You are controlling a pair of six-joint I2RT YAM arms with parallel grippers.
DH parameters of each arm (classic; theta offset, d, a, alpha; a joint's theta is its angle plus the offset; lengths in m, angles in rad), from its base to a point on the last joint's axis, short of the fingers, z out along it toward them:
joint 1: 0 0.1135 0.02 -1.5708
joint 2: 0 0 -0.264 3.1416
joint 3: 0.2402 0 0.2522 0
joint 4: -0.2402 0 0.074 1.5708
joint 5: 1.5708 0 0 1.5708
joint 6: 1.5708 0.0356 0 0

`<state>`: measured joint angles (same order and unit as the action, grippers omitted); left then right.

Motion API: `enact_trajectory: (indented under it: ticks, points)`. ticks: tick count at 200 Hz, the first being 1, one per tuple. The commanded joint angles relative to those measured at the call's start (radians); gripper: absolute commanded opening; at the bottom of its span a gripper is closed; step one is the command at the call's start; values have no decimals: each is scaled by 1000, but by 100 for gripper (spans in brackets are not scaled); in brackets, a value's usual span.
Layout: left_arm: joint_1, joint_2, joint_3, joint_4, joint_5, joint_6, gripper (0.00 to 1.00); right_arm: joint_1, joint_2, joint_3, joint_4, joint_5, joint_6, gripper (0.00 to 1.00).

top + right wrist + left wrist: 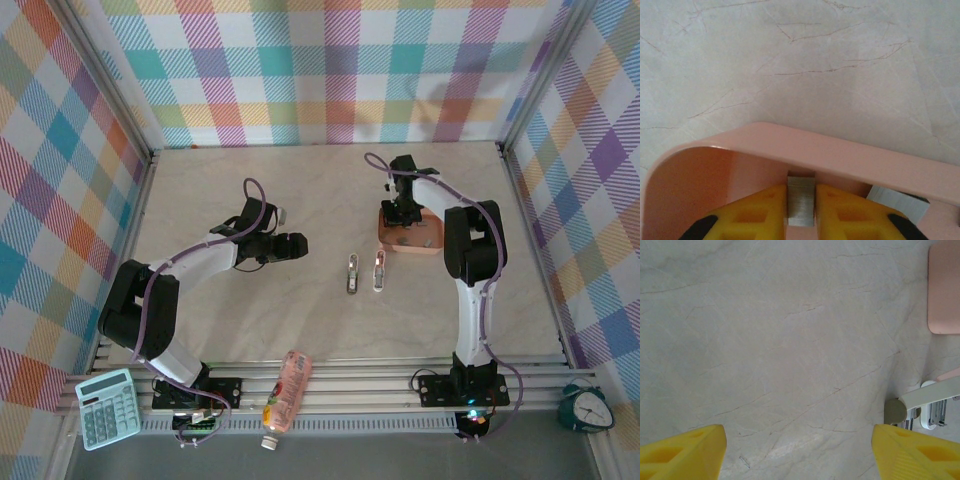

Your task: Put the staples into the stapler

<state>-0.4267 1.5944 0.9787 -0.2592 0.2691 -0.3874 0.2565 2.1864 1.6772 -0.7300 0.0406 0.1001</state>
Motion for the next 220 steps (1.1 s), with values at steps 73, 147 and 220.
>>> enact_trajectory:
  ticks: [73, 147, 220]
  points:
    - [6, -8, 25, -10, 12, 14, 76, 4, -201, -95, 11, -51, 55, 18]
    - [-11, -24, 21, -3, 42, 9, 76, 9, -582, -416, -35, -35, 155, 19]
    - [-53, -39, 23, -1, 62, 5, 76, 49, -1001, -752, -184, -5, 345, 20]
